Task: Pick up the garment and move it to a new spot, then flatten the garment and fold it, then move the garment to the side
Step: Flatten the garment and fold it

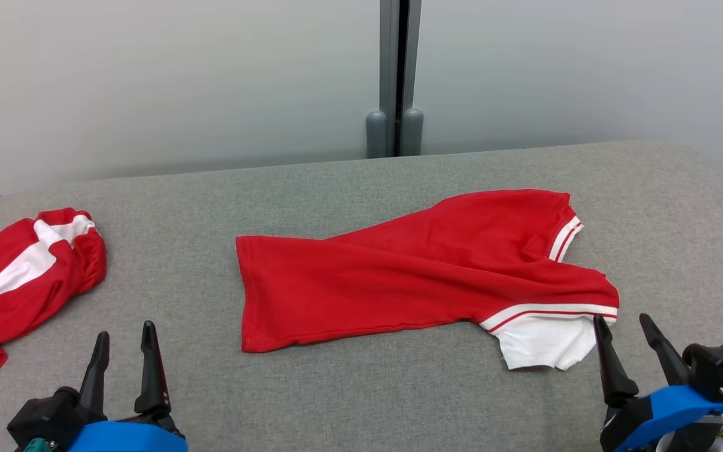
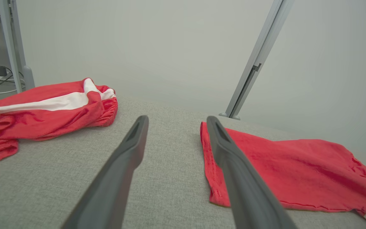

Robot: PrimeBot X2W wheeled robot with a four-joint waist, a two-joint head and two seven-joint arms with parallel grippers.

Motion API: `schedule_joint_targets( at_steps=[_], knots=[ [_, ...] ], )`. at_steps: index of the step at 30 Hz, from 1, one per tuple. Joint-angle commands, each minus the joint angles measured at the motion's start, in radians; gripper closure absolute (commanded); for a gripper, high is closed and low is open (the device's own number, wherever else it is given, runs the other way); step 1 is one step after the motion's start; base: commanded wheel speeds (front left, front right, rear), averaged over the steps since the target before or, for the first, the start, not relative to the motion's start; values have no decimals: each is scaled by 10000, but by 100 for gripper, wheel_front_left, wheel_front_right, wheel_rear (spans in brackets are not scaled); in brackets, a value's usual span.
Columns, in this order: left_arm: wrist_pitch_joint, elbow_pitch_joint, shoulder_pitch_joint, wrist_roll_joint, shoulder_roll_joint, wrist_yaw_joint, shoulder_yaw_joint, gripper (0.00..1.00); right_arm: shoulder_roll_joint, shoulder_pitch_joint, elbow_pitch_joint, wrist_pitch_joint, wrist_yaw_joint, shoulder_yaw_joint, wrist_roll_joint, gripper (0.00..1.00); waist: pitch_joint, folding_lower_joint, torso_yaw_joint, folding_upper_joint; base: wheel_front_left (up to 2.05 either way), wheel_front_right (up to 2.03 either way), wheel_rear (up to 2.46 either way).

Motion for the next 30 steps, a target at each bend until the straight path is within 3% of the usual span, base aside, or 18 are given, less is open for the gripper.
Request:
schedule_joint_targets(
  at_steps=[1,21,26,30],
  knots=[
    [-45,-34,105,52,46,56,20,0,-11,172,-55,27,5,-13,-69,0,-22,2,18,0,0,0,0],
    [550,-506,-100,336,181,260,-529,0,-13,51,-42,-119,4,182,-103,0,216,2,50,0,0,0,0],
    [1670,496,-1008,359,-58,-89,-1335,0,-13,-171,16,-147,4,452,-28,0,508,2,17,0,0,0,0],
    [2133,1774,-1804,409,-282,-128,-1617,0,-14,-383,60,-178,5,737,12,0,803,2,-238,0,0,0,0]
  ],
)
